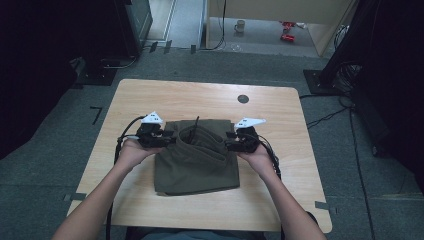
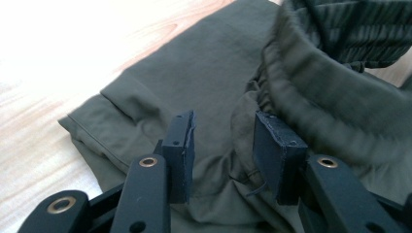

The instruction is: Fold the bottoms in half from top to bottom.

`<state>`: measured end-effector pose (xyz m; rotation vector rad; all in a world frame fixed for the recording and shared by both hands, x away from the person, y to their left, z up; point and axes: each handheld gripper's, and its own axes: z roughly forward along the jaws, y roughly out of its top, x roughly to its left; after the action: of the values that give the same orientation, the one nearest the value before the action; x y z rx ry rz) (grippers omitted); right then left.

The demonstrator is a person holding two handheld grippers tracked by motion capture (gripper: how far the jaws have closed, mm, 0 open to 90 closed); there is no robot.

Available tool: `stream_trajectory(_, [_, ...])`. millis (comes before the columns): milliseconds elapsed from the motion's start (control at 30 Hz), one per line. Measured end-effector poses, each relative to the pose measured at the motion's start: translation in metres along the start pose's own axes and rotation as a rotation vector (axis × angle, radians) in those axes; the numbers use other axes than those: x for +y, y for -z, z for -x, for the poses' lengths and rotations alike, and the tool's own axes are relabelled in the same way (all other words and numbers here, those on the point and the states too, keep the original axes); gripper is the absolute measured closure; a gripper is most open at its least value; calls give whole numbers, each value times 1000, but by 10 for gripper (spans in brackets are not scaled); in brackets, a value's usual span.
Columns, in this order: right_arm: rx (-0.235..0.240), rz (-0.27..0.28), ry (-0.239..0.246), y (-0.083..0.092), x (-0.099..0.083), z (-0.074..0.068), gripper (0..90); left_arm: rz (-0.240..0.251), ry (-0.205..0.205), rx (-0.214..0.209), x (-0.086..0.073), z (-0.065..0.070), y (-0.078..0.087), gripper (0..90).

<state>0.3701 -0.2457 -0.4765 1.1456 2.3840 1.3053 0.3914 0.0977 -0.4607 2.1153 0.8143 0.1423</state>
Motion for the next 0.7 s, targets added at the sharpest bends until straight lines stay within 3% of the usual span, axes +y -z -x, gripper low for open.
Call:
stream_trajectory(200, [21, 33, 5, 7, -3, -5, 497, -10, -10, -11, -8, 9, 5, 594])
stream_trajectory(367, [33, 0, 33, 8, -10, -16, 496, -38, -36, -8, -18, 19, 7, 588])
stream_trajectory(567, [47, -4, 40, 11, -16, -26, 501, -32, -42, -9, -22, 28, 14, 589])
stream_trajectory(633, [49, -11, 38, 12, -16, -29, 511, -27, -45, -3, -23, 31, 17, 600])
stream_trajectory(700, [32, -4, 56, 13, -17, -32, 546, -22, -73, 21, -24, 34, 19, 610])
